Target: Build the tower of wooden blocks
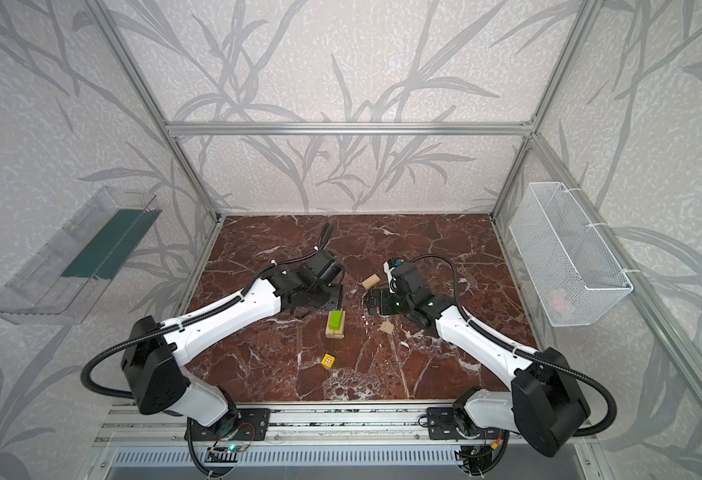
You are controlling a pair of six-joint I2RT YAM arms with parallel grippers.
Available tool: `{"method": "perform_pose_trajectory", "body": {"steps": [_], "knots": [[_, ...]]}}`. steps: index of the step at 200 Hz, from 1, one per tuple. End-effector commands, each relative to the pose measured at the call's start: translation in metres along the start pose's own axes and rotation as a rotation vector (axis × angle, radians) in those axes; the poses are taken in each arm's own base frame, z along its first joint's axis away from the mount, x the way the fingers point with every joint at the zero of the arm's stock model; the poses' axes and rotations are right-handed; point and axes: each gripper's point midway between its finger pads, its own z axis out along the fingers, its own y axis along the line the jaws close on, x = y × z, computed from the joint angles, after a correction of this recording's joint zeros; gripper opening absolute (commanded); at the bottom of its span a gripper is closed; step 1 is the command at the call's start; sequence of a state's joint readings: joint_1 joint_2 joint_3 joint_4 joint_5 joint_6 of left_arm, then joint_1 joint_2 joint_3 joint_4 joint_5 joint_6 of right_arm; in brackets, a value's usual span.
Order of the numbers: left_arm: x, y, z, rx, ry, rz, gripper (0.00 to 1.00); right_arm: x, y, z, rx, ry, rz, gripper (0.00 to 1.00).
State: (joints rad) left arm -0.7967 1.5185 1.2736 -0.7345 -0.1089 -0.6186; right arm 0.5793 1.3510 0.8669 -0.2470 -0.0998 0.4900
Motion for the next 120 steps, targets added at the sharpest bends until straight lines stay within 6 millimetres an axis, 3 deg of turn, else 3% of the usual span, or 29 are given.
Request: {"method": "perform_pose_trajectory", "body": {"steps": [1, 71, 120], "knots": [[-0.002, 0.016, -0.009, -0.016, -0.075, 0.018, 0.61, 0.012, -0.024, 0.018, 0.157, 0.13, 0.084, 0.99], [0.002, 0.051, -0.021, 0.051, -0.151, -0.053, 0.67, -0.005, -0.03, 0.099, 0.241, 0.161, 0.279, 0.87], [0.007, 0.066, -0.016, 0.083, -0.154, -0.119, 0.7, -0.023, -0.039, 0.123, 0.307, 0.097, 0.341, 0.79]]}}
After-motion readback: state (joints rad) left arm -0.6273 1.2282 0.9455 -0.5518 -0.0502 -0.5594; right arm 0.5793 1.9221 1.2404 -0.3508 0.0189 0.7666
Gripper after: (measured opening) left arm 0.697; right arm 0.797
